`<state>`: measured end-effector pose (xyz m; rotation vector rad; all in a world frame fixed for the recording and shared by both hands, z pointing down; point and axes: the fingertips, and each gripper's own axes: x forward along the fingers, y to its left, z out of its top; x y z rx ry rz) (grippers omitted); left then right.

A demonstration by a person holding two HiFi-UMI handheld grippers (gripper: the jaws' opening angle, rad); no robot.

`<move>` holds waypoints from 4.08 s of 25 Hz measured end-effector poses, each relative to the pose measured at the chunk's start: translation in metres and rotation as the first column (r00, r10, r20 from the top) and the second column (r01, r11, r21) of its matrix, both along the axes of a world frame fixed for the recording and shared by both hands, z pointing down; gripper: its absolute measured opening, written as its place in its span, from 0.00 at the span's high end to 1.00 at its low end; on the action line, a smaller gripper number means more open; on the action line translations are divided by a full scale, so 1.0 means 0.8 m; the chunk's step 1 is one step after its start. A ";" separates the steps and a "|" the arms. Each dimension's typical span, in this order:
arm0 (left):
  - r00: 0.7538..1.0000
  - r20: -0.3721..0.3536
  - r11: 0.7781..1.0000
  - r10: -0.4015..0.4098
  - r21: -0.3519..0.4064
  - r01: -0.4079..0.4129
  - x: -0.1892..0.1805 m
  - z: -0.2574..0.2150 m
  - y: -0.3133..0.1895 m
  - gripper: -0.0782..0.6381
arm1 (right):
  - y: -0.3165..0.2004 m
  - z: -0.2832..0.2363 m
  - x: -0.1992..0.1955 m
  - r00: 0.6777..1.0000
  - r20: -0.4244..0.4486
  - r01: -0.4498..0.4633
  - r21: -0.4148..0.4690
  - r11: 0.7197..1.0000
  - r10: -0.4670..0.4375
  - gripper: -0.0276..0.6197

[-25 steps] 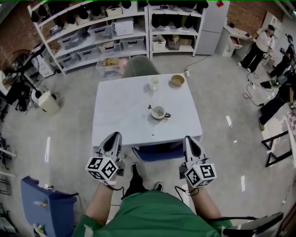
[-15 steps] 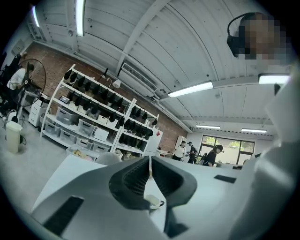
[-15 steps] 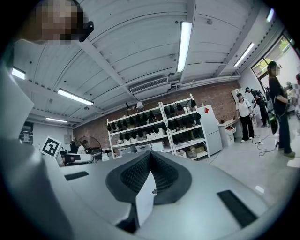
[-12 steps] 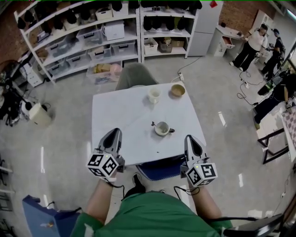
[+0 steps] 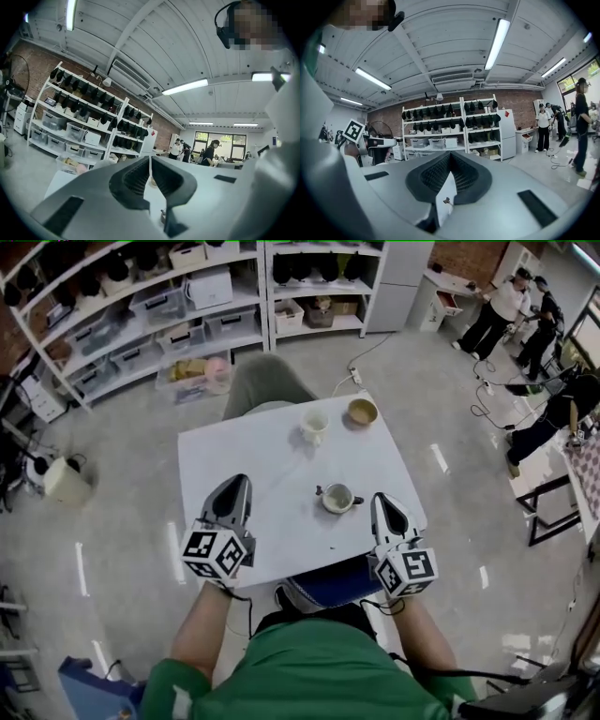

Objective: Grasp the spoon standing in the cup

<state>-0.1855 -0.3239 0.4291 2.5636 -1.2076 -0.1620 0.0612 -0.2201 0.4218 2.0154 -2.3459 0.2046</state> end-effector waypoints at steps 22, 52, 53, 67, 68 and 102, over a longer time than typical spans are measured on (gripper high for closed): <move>0.965 -0.005 0.862 0.264 -0.447 -0.238 0.213 0.239 -0.072 0.72 | -0.033 0.100 0.147 0.989 0.107 -0.086 -0.120 0.989 0.099 0.92; 0.943 -0.129 0.578 0.305 -0.763 -0.291 0.322 0.375 -0.043 0.80 | 0.025 0.120 0.242 0.971 0.121 -0.188 -0.140 0.972 0.205 0.92; 0.942 -0.139 0.577 0.305 -0.760 -0.299 0.323 0.372 -0.043 0.81 | 0.023 0.119 0.241 0.972 0.120 -0.184 -0.140 0.973 0.201 0.92; 0.945 -0.182 0.658 0.272 -0.681 -0.321 0.295 0.317 -0.044 0.81 | 0.004 0.116 0.202 0.985 0.119 -0.108 -0.134 0.985 0.124 0.92; 0.945 -0.180 0.667 0.274 -0.673 -0.321 0.293 0.309 -0.041 0.81 | 0.004 0.114 0.200 0.986 0.119 -0.101 -0.134 0.986 0.117 0.92; 0.927 -0.309 0.895 0.213 -0.320 -0.312 0.181 0.039 0.020 0.81 | -0.002 0.019 0.102 0.993 0.112 0.035 -0.016 0.999 -0.033 0.92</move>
